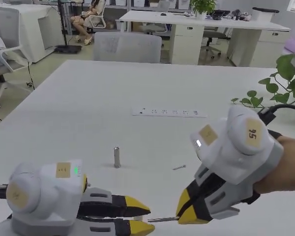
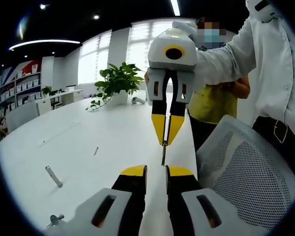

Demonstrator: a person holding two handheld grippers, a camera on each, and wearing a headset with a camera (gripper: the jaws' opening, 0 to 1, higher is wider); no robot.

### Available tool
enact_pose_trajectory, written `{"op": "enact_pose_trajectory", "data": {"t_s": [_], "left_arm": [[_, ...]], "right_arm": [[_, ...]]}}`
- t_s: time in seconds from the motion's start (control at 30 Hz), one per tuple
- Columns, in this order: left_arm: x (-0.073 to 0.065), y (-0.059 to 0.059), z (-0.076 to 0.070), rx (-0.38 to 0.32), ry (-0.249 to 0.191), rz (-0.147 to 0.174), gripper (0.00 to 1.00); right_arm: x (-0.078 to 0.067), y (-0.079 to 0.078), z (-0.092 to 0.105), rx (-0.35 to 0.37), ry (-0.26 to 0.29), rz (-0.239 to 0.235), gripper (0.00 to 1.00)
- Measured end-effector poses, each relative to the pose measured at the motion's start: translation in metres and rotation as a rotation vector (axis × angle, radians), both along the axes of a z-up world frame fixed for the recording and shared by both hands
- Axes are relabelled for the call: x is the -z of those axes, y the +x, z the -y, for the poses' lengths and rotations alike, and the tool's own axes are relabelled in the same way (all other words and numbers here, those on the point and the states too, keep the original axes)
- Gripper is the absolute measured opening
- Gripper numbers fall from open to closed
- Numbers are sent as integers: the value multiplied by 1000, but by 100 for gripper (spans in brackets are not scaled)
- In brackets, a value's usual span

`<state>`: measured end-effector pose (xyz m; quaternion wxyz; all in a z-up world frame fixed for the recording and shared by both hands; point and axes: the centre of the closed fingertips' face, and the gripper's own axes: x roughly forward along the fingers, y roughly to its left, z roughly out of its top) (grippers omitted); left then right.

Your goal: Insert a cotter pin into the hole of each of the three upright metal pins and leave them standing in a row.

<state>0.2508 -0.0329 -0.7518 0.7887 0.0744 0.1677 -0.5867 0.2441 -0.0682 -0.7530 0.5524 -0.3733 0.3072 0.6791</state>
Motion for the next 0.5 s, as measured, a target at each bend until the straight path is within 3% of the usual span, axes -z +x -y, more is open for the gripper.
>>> {"op": "enact_pose_trajectory", "data": {"t_s": [0.23, 0.5], "left_arm": [[13, 6, -18, -51, 19, -1, 16], [32, 24, -39, -129, 46, 8, 21]], "right_arm": [[4, 4, 5, 34, -4, -11, 3], [11, 9, 12, 64, -19, -21, 3]]}}
